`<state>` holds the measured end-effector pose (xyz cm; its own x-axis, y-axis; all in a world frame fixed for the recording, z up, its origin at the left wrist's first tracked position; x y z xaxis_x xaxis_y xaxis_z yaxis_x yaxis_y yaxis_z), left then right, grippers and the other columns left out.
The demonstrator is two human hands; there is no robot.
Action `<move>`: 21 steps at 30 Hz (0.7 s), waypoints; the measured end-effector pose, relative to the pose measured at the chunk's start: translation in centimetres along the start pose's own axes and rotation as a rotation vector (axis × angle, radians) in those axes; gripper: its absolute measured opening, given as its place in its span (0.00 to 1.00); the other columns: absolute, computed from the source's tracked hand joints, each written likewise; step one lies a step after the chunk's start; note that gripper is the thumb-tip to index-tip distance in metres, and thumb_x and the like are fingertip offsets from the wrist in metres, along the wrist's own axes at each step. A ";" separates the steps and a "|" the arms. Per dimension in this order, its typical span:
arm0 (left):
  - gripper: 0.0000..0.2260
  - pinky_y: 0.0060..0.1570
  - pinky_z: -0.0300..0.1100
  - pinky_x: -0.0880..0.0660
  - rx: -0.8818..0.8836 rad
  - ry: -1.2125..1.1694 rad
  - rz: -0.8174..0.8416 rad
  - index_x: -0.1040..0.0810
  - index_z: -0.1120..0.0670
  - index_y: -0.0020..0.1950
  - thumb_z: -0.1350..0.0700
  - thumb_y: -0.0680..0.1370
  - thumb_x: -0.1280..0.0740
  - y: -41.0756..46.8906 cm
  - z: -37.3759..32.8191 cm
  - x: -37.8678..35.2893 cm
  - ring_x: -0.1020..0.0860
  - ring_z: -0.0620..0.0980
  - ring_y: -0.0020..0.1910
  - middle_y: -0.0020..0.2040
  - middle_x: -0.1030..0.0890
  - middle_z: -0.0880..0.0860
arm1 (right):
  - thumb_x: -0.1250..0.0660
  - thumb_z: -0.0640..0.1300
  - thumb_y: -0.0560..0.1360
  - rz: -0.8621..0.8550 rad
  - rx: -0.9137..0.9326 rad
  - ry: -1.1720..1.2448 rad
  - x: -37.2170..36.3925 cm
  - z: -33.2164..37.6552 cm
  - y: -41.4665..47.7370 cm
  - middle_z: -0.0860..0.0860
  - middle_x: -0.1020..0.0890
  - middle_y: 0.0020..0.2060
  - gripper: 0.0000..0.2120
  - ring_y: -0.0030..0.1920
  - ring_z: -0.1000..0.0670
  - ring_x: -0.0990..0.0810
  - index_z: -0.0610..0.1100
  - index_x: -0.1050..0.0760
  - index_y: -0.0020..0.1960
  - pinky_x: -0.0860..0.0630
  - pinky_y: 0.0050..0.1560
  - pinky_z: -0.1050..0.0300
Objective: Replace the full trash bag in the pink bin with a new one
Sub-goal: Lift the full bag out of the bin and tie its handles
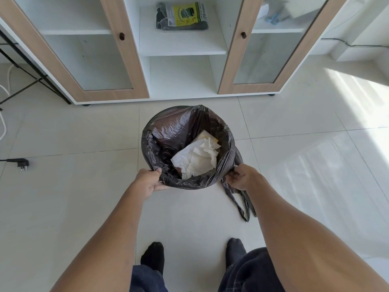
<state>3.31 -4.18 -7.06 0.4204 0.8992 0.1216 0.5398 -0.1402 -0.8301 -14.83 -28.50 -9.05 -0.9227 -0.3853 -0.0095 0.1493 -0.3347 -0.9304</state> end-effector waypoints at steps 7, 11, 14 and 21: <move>0.06 0.31 0.51 0.20 -0.042 -0.036 -0.071 0.26 0.65 0.51 0.62 0.81 0.36 -0.7 -0.3 -0.4 0.19 0.61 0.41 0.50 0.20 0.62 | 0.47 0.34 0.83 -0.029 0.065 -0.010 0.4 0.8 0.1 0.46 0.24 0.35 0.14 0.33 0.50 0.26 0.39 0.28 0.41 0.25 0.28 0.58; 0.08 0.30 0.53 0.21 -0.031 -0.058 -0.091 0.28 0.63 0.42 0.63 0.81 0.36 -0.8 0.0 -0.5 0.18 0.63 0.44 0.47 0.21 0.61 | 0.45 0.34 0.81 -0.088 0.109 -0.042 0.7 1.2 0.4 0.46 0.25 0.35 0.12 0.32 0.50 0.27 0.40 0.28 0.42 0.27 0.26 0.59; 0.06 0.30 0.52 0.21 -0.009 -0.049 -0.066 0.27 0.64 0.46 0.63 0.81 0.36 -0.8 0.2 -0.6 0.18 0.62 0.41 0.47 0.21 0.62 | 0.45 0.35 0.82 -0.065 0.087 -0.027 0.7 1.2 0.9 0.46 0.25 0.35 0.12 0.32 0.50 0.27 0.41 0.29 0.42 0.28 0.29 0.59; 0.06 0.28 0.57 0.22 0.051 -0.033 -0.029 0.28 0.66 0.55 0.64 0.81 0.36 -0.4 0.5 -0.1 0.18 0.65 0.46 0.52 0.20 0.66 | 0.35 0.43 0.81 0.054 0.006 -0.013 1.2 0.7 1.6 0.47 0.26 0.38 0.04 0.36 0.51 0.28 0.42 0.27 0.52 0.27 0.36 0.59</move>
<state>2.67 -4.01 -7.01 0.3800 0.9160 0.1287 0.5135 -0.0932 -0.8530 -15.41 -30.06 -10.25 -0.9087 -0.4140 -0.0545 0.2007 -0.3187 -0.9264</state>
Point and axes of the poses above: each hand's wrist, its own y-axis towards the middle knuckle, its own x-axis out of the back of the hand, z = x × y, the point moved 7 cm from there along y, towards the middle knuckle
